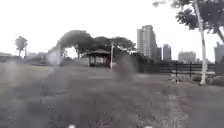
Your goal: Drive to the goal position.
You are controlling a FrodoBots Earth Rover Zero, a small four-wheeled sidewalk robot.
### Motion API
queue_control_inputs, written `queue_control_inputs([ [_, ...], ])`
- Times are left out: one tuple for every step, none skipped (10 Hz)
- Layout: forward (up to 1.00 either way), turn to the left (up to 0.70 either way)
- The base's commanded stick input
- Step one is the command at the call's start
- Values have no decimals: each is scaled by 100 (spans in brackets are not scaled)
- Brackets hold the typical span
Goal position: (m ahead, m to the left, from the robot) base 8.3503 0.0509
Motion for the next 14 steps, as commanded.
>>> queue_control_inputs([
  [100, 0],
  [100, 0],
  [100, 0],
  [100, 0],
  [100, 0],
  [100, 0],
  [100, 0],
  [100, 0],
  [100, 0],
  [100, 0],
  [100, 0],
  [100, 0],
  [100, 0],
  [100, 0],
])
